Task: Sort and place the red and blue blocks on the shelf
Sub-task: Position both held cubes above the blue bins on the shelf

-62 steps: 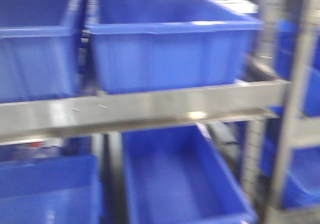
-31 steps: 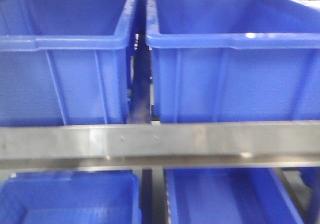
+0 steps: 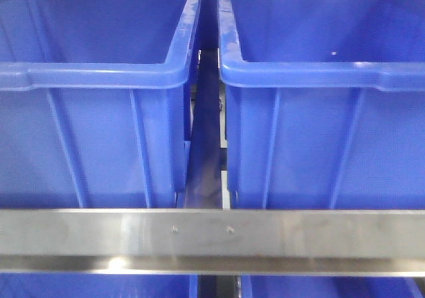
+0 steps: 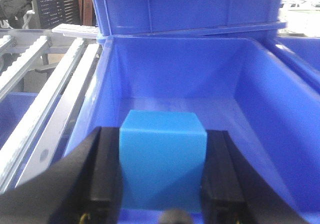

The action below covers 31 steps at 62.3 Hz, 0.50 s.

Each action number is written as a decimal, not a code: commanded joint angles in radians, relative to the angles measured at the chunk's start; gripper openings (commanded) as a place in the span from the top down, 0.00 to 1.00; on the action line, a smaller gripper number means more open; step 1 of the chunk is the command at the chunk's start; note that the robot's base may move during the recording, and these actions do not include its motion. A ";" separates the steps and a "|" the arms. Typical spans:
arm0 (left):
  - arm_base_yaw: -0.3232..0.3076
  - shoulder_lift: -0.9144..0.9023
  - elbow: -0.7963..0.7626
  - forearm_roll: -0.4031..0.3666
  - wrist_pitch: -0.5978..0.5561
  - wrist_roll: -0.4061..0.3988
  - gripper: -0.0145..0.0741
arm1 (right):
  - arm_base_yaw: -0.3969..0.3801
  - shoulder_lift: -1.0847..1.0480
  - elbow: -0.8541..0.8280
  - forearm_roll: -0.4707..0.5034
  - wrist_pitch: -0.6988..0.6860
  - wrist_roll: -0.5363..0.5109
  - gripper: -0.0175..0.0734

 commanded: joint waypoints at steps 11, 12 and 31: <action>0.002 0.006 -0.030 -0.012 -0.072 -0.002 0.70 | -0.004 0.008 -0.028 -0.015 -0.081 0.000 0.75; 0.002 0.006 -0.030 -0.012 -0.072 -0.002 0.70 | -0.004 0.008 -0.028 -0.015 -0.081 0.000 0.75; 0.002 0.006 -0.030 -0.012 -0.072 -0.002 0.70 | -0.004 0.008 -0.028 -0.072 -0.124 -0.011 0.75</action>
